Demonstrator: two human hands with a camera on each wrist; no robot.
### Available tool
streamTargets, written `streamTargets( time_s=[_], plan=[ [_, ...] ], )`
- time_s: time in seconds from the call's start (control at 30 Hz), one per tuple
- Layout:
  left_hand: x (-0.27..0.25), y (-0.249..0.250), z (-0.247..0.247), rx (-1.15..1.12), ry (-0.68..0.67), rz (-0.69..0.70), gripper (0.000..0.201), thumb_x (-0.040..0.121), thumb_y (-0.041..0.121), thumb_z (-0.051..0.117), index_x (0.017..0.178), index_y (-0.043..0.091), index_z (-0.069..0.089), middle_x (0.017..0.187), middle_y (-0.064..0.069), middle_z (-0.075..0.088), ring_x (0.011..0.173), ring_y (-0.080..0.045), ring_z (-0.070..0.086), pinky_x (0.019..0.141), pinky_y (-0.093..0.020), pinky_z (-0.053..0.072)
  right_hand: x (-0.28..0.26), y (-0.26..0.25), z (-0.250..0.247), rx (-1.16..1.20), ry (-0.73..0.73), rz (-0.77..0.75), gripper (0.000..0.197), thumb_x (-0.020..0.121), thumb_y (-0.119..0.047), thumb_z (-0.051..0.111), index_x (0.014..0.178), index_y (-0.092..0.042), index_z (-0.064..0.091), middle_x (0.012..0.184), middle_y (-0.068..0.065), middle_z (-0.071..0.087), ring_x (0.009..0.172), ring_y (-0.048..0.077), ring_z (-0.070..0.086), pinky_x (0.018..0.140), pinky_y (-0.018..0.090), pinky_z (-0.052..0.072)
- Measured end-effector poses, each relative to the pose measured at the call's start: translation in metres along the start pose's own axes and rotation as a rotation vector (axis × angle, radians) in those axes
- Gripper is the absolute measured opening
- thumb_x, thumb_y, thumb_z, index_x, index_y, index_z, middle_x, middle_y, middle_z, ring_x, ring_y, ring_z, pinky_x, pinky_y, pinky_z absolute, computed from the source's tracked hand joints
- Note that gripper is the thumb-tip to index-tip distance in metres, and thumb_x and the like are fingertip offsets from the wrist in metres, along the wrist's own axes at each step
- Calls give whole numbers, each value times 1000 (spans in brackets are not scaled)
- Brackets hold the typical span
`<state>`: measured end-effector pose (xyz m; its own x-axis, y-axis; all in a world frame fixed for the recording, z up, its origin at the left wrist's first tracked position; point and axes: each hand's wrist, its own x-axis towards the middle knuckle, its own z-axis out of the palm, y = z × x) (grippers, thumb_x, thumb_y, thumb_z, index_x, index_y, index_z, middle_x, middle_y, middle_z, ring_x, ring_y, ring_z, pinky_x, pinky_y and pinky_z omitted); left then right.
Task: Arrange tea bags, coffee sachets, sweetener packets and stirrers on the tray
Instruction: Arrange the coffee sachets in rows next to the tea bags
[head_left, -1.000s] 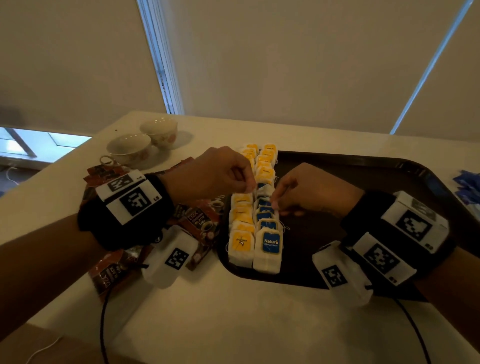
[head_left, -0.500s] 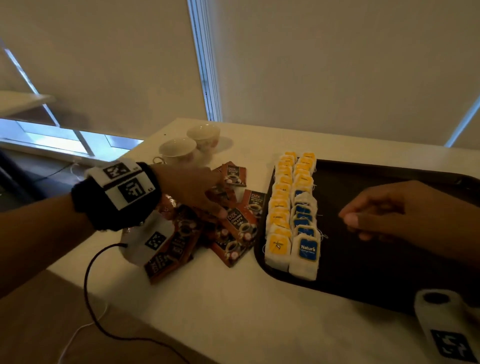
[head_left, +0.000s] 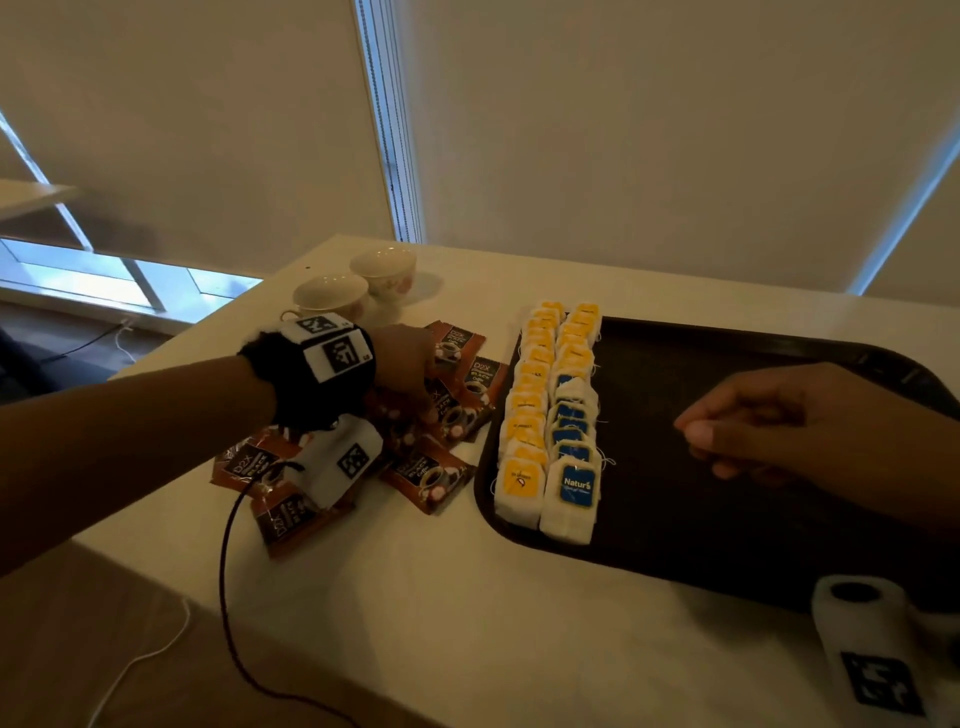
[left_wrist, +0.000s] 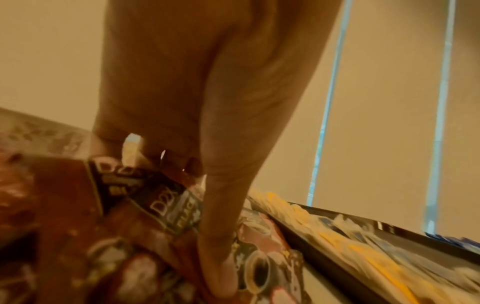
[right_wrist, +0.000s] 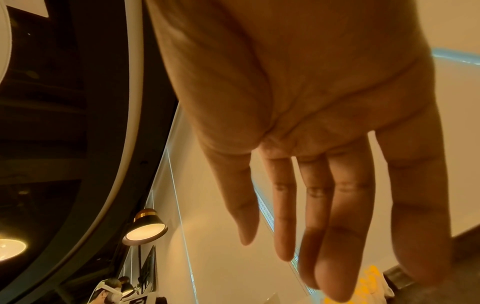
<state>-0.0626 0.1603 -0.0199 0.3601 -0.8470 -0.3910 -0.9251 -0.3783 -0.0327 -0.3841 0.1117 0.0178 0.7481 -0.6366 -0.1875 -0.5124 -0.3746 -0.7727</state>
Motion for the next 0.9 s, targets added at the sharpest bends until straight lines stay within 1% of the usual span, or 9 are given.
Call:
streamTargets(
  time_s=[0.03, 0.1, 0.17, 0.23, 0.37, 0.53, 0.67, 0.73, 0.9],
  plan=[
    [2, -2, -2, -22, 8, -2, 30, 78, 31, 75, 94, 10, 61, 74, 6, 50, 63, -6, 44, 54, -16, 36, 0, -1, 1, 14, 13, 9, 56, 42, -67, 67, 84, -30, 72, 82, -9, 72, 76, 7, 69, 76, 34, 54],
    [9, -7, -6, -62, 4, -3, 39, 78, 29, 75, 106, 5, 63, 84, 2, 58, 74, -12, 52, 65, -21, 42, 0, -2, 2, 25, 40, 22, 38, 59, -47, 63, 89, -25, 70, 81, -6, 72, 75, 8, 69, 78, 35, 55],
    [12, -12, -12, -104, -13, -2, 44, 80, 28, 74, 118, 8, 61, 106, -3, 63, 91, -19, 57, 75, -28, 44, 2, -1, 2, 19, 63, 30, 23, 72, -36, 63, 90, -24, 70, 82, -4, 73, 74, 8, 69, 76, 32, 54],
    [11, -18, -19, -161, -13, -1, 40, 81, 26, 72, 117, 14, 61, 107, -1, 62, 94, -17, 56, 77, -29, 42, 5, 0, 1, 17, 71, 35, 15, 78, -30, 63, 91, -24, 69, 82, -5, 73, 75, 8, 69, 75, 30, 54],
    [9, -38, -42, -278, 77, 6, 18, 77, 26, 75, 92, 23, 65, 100, -3, 67, 84, -17, 62, 72, -31, 50, 16, -3, -3, 37, 60, 42, 17, 78, -33, 63, 93, -26, 69, 83, -9, 72, 77, 7, 70, 78, 31, 54],
    [-1, -35, -72, -392, 254, 87, 24, 81, 15, 71, 104, 18, 65, 90, -6, 67, 74, -20, 63, 63, -27, 50, 43, -19, 1, 72, 87, -14, 24, 77, -36, 64, 96, -23, 68, 86, -4, 72, 82, 11, 69, 77, 30, 54],
    [-9, -4, -88, -504, 290, 256, 29, 80, 17, 72, 108, 11, 66, 96, -6, 70, 82, -22, 68, 75, -33, 56, 75, -36, 9, 141, 199, -51, 44, 79, -43, 64, 117, -21, 57, 103, -1, 65, 89, 10, 65, 74, 30, 57],
    [-14, 20, -89, -601, 258, 376, 28, 79, 17, 71, 107, 18, 66, 87, 3, 72, 77, -14, 71, 64, -22, 57, 90, -43, 12, 215, 224, -56, 55, 80, -48, 62, 127, -24, 46, 108, -2, 61, 89, 8, 62, 70, 28, 57],
    [-13, 68, -82, -830, 249, 529, 30, 78, 13, 72, 107, 12, 63, 89, -2, 72, 72, -11, 71, 57, -16, 53, 105, -38, 8, 403, 327, -194, 18, 91, -30, 58, 106, -21, 61, 99, 3, 71, 86, 15, 70, 80, 34, 57]
  ],
)
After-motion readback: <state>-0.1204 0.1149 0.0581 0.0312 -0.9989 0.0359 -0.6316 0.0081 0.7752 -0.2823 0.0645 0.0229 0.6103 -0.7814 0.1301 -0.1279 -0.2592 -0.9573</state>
